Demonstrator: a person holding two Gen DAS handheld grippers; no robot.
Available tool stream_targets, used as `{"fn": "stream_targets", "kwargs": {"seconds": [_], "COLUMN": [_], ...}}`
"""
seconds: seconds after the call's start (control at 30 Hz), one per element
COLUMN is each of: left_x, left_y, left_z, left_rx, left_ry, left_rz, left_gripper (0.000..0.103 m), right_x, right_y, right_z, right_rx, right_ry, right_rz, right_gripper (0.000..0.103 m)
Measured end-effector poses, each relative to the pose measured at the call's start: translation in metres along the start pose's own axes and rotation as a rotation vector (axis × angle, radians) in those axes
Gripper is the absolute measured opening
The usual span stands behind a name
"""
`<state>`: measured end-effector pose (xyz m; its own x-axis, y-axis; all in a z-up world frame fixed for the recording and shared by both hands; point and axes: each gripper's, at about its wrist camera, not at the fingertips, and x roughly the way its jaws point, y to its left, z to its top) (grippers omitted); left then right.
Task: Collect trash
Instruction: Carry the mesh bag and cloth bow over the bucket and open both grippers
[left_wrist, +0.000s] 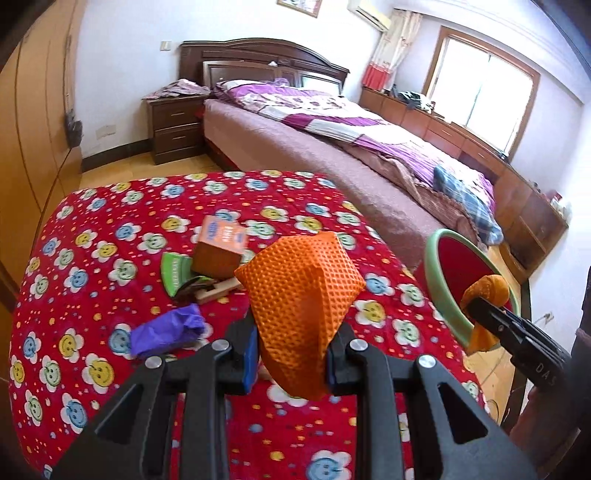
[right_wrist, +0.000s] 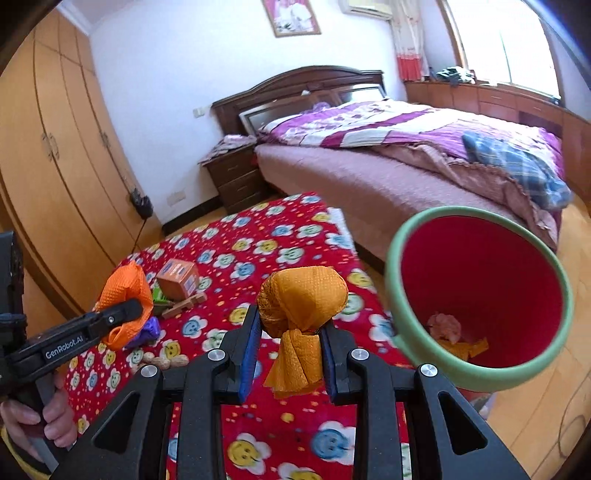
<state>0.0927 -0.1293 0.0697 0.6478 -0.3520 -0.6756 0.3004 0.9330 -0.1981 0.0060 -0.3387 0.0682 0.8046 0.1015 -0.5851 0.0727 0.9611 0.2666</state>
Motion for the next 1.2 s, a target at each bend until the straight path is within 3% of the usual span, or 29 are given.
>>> {"fn": "stream_targets", "kwargs": {"seconds": [0.27,0.63,0.9,1.2], "left_x": [0.006,0.052,0.077,0.108], "left_y": [-0.049,-0.126,-0.175,-0.212], "left_z": [0.001,0.007,0.010,0.009], "left_rx": [0.086,0.247,0.317,0.388], "left_ry": [0.011,0.070,0.084,0.108], "left_rz": [-0.075,-0.183,-0.272,-0.278], "left_gripper": [0.027,0.027,0.027,0.027], "right_x": [-0.023,-0.042,-0.039,-0.032], "right_y": [-0.047,-0.117,-0.150,-0.174], "right_z": [-0.001,-0.011,-0.012,-0.015], "right_rx": [0.081,0.211,0.266,0.302], "right_ry": [-0.050,-0.084,-0.089,-0.089], "right_rz": [-0.073,-0.206,-0.230,-0.240], "right_gripper": [0.030,0.030,0.030,0.030]}}
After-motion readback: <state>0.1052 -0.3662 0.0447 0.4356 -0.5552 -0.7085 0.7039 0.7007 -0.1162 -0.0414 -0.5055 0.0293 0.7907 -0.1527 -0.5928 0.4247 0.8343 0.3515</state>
